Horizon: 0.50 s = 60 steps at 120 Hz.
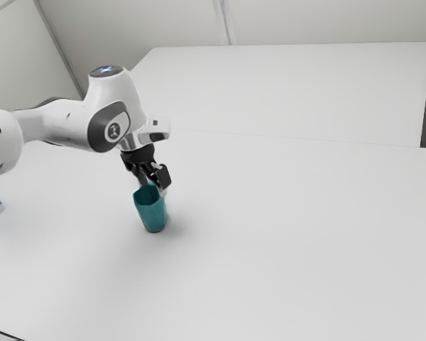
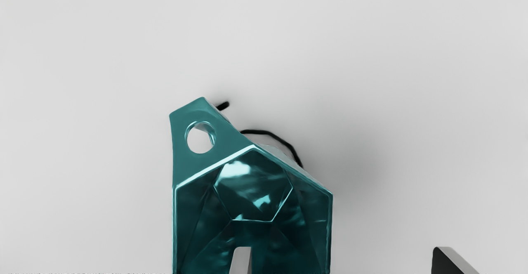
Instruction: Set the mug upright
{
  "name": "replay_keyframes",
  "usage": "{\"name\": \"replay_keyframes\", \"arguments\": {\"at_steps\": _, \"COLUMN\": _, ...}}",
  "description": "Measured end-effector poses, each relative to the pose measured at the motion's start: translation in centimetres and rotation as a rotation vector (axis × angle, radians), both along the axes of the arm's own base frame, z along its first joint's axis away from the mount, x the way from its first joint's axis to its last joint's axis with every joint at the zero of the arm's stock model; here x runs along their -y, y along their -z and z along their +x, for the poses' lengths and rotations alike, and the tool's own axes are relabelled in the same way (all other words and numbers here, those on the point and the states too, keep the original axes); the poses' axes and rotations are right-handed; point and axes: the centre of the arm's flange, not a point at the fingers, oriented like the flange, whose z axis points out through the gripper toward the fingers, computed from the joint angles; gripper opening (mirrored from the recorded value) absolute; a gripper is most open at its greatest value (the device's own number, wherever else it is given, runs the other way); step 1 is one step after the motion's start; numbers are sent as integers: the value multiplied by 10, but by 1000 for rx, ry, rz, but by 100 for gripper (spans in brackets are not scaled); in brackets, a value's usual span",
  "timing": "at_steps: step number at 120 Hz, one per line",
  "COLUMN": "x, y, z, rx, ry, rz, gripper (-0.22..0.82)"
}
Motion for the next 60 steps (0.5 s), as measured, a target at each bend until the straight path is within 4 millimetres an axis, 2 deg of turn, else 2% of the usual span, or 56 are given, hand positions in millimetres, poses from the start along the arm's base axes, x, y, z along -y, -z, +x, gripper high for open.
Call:
{"name": "replay_keyframes", "arguments": {"at_steps": 17, "x": 19, "y": -74, "z": 17, "rx": 69, "ry": 13, "rz": -1, "gripper": 54}}
{"name": "replay_keyframes", "arguments": {"at_steps": 38, "x": 47, "y": -154, "z": 26, "rx": 122, "ry": 24, "rz": -16, "gripper": 57}}
{"name": "replay_keyframes", "arguments": {"at_steps": 60, "x": 69, "y": -216, "z": 18, "rx": 121, "ry": 29, "rz": -24, "gripper": 59}}
